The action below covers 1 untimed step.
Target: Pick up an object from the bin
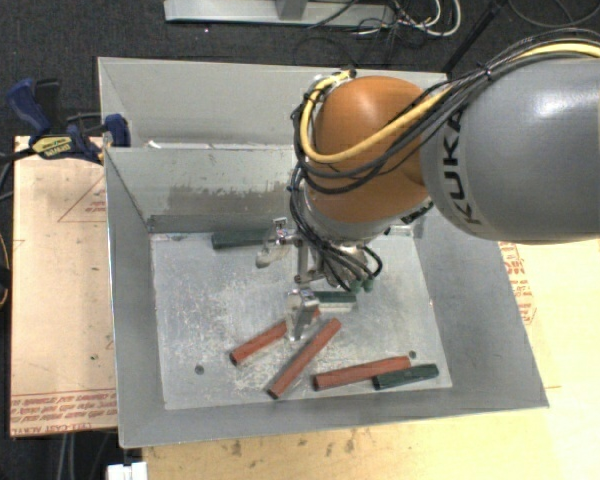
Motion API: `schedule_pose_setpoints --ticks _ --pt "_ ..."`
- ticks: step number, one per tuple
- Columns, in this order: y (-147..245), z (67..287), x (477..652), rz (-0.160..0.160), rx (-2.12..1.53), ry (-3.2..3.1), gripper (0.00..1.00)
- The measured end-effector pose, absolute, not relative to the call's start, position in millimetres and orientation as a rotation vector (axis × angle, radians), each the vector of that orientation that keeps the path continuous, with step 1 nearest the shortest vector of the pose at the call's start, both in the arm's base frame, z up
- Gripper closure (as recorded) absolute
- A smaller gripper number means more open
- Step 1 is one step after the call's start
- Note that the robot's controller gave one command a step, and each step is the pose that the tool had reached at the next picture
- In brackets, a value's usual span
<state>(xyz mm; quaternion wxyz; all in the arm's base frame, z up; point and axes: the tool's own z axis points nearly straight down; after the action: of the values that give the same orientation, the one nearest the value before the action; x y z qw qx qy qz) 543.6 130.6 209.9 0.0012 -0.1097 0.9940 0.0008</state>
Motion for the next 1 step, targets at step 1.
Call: schedule_pose_setpoints --ticks 1 --pt "130.6 209.9 543.6 0.002 -0.344 3.120 0.00"
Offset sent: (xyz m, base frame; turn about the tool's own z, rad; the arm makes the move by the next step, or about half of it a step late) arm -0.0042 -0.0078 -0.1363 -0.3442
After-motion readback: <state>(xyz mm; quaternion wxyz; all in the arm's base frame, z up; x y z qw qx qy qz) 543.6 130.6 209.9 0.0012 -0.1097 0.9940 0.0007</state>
